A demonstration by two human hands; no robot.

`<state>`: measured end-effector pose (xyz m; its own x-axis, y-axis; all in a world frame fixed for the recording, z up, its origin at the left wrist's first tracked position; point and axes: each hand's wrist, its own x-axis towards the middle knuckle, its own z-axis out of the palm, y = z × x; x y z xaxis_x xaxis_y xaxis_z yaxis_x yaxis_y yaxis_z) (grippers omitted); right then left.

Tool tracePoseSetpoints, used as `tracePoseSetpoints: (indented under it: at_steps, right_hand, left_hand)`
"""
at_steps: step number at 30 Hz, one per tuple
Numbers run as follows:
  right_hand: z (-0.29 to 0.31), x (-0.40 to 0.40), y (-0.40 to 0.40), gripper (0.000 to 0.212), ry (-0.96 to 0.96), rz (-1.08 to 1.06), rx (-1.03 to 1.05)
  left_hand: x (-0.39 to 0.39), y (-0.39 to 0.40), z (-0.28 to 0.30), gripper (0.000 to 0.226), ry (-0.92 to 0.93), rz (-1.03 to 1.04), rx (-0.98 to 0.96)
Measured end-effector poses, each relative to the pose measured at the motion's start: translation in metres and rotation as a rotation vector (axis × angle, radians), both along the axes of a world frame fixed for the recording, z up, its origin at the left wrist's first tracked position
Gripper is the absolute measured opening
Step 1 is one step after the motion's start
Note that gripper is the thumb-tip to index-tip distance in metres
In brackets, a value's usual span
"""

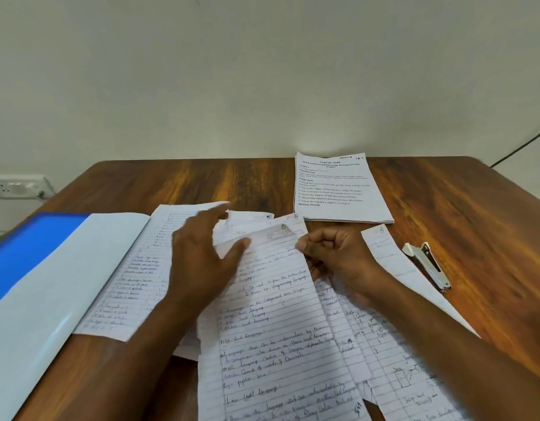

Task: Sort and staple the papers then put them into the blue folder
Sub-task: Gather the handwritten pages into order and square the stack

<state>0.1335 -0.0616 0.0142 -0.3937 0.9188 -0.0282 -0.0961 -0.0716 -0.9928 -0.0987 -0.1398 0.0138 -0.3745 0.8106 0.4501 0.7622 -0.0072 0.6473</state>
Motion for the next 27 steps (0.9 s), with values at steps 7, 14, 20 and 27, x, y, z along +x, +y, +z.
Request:
tracePoseSetpoints:
  at_steps: [7, 14, 20, 27]
  right_hand:
    - [0.002, 0.001, -0.001, 0.008, -0.173, -0.015, 0.13]
    - [-0.004, 0.019, 0.022, 0.035, -0.469, -0.2, 0.231]
    - [-0.006, 0.006, 0.016, 0.038, -0.252, -0.138, 0.09]
    - [0.006, 0.01, 0.01, 0.028, -0.162, -0.111, 0.08]
  left_hand:
    - [0.006, 0.004, -0.011, 0.012, -0.131, -0.228, -0.053]
    - [0.005, 0.005, -0.014, 0.012, -0.178, -0.27, -0.026]
    - [0.001, 0.006, -0.013, 0.012, -0.182, -0.25, -0.007]
    - [-0.005, 0.008, -0.012, 0.011, -0.162, -0.201, 0.054]
